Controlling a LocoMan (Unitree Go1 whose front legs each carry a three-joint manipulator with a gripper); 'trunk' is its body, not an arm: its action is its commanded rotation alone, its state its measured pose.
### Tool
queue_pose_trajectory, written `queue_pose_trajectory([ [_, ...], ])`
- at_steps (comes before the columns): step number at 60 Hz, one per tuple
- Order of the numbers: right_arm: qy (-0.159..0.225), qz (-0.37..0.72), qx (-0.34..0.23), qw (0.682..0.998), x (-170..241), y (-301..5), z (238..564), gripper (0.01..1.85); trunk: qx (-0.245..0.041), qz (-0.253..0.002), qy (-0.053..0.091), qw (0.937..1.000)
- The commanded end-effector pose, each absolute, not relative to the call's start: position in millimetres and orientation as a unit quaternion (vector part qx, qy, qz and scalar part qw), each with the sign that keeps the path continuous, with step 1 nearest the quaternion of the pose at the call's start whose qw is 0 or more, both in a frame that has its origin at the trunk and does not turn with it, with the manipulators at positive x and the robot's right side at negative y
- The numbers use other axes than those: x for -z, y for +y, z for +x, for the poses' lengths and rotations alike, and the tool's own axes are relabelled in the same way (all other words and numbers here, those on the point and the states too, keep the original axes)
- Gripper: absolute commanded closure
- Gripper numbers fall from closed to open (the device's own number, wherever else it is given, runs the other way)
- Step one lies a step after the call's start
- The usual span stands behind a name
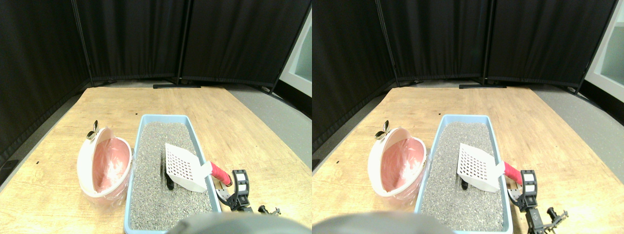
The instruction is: Scoop (unimanual)
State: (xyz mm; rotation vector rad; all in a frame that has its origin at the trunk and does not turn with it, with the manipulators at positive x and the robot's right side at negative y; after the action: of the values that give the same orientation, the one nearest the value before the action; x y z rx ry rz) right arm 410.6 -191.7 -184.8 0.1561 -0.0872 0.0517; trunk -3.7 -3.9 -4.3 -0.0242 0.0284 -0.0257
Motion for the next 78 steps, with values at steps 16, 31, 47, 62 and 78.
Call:
queue_pose_trajectory([
  [16, -0.050, 0.083, -0.001, 0.995, 193.2, -190.2, 428.3, 1.01, 0.009, -0.021, 0.032, 0.9992],
  [31, -0.039, 0.091, 0.017, 0.995, 195.9, -194.2, 443.4, 0.99, 0.015, -0.018, 0.032, 0.9992],
  [47, -0.042, 0.084, 0.009, 0.996, 193.2, -194.3, 456.5, 1.01, 0.020, -0.017, 0.035, 0.9991],
  [62, -0.036, 0.084, 0.013, 0.996, 192.6, -194.5, 470.6, 1.05, 0.022, -0.013, 0.034, 0.9991],
  [78, -0.025, 0.099, 0.015, 0.995, 196.1, -193.2, 482.4, 1.08, 0.024, -0.014, 0.038, 0.9989],
])
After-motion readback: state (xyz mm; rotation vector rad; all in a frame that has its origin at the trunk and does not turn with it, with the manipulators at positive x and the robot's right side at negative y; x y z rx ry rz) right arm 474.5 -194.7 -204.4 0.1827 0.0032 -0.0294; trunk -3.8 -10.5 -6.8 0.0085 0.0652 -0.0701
